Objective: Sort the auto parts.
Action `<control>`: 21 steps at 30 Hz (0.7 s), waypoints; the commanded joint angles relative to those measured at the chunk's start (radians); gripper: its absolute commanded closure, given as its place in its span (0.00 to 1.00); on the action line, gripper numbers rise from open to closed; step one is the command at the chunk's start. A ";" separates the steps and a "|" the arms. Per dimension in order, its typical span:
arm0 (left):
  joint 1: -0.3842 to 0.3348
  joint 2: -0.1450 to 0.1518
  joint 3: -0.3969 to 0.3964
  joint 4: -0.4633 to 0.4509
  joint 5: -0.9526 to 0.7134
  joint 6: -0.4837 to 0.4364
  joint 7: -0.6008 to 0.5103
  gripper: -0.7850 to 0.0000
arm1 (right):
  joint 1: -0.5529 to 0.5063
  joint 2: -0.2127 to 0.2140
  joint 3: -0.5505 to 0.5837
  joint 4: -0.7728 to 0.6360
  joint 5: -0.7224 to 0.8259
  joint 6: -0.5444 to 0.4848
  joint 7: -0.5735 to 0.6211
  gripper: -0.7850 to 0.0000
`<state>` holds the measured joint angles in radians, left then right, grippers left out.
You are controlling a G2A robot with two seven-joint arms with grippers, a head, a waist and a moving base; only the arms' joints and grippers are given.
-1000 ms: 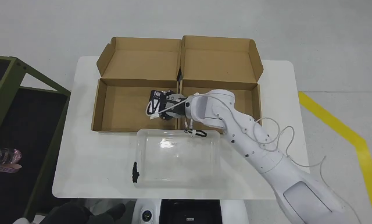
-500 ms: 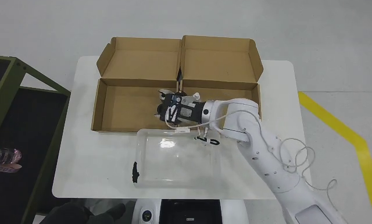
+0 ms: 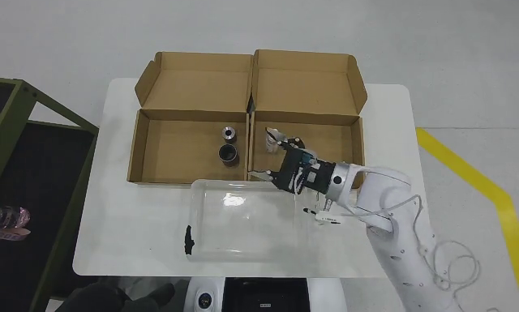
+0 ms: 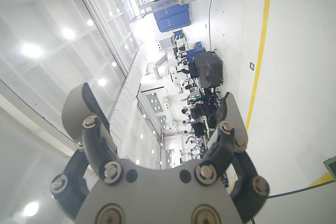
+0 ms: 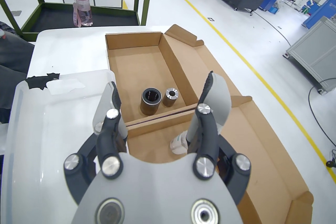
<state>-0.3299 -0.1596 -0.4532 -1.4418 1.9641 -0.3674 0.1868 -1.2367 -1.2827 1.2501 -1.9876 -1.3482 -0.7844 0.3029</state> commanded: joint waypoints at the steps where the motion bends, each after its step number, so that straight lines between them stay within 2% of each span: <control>1: 0.000 0.000 0.000 0.000 0.000 0.000 0.000 0.00 | -0.037 0.007 0.037 -0.015 -0.006 -0.003 -0.027 0.30; 12: 0.000 0.000 0.000 0.000 0.000 0.000 0.000 0.00 | -0.247 0.036 0.248 -0.022 -0.036 0.070 -0.246 0.25; 16: 0.000 0.000 0.000 0.000 0.000 0.000 0.000 0.00 | -0.301 0.042 0.299 -0.011 -0.042 0.113 -0.304 0.27; 19: 0.000 0.000 0.000 0.000 0.000 0.000 0.000 0.00 | -0.334 0.045 0.331 0.003 -0.047 0.147 -0.341 0.22; 20: 0.000 0.000 0.000 0.000 0.000 0.000 0.000 0.00 | -0.343 0.046 0.340 0.006 -0.050 0.155 -0.353 0.16; 21: 0.000 0.000 0.000 0.000 0.000 0.000 0.000 0.00 | -0.352 0.047 0.349 0.012 -0.051 0.163 -0.363 0.14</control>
<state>-0.3299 -0.1596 -0.4532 -1.4418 1.9641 -0.3674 0.1868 -1.5829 -1.2364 1.5924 -1.9795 -1.3982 -0.6269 -0.0530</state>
